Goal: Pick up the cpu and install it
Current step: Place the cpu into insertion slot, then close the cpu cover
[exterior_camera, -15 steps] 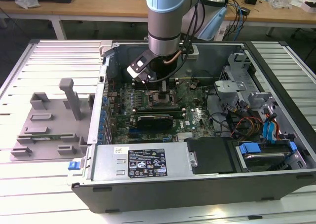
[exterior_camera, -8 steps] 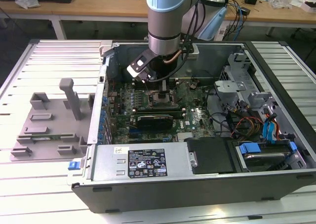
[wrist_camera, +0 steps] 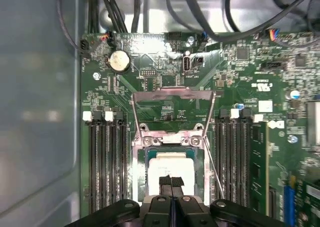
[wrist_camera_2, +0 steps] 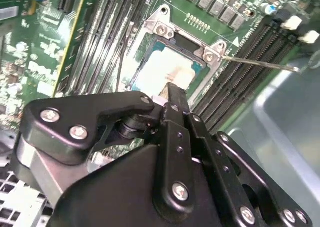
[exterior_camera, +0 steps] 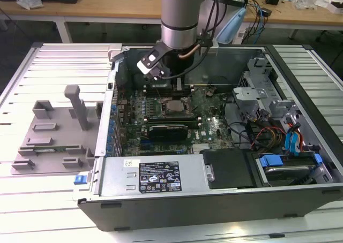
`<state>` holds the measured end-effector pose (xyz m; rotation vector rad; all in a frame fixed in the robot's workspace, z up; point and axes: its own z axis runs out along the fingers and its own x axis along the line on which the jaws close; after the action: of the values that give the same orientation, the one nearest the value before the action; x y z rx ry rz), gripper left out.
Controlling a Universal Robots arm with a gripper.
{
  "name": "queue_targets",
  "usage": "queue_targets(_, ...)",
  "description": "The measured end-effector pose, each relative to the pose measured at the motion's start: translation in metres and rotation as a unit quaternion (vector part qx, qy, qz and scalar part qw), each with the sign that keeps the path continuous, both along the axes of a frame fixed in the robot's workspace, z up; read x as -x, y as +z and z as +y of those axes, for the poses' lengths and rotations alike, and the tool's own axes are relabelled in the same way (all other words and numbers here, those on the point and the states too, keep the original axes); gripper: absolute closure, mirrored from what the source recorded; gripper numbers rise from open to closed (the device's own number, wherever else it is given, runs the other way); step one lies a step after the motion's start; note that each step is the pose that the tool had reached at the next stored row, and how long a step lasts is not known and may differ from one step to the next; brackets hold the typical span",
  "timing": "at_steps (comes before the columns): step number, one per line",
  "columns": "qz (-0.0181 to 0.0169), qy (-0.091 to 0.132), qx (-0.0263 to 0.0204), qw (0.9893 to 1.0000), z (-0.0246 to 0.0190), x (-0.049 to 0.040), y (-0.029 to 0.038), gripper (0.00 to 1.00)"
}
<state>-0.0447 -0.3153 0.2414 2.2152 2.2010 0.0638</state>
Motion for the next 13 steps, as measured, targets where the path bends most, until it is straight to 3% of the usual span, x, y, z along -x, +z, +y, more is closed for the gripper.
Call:
queue_targets(1,0.0000,0.000,0.0001,1.0000,0.0000,0.0000,0.0078,0.89)
queue_targets(13,0.0000,0.000,0.0007,1.0000,0.0000,0.0000,0.0080,0.89)
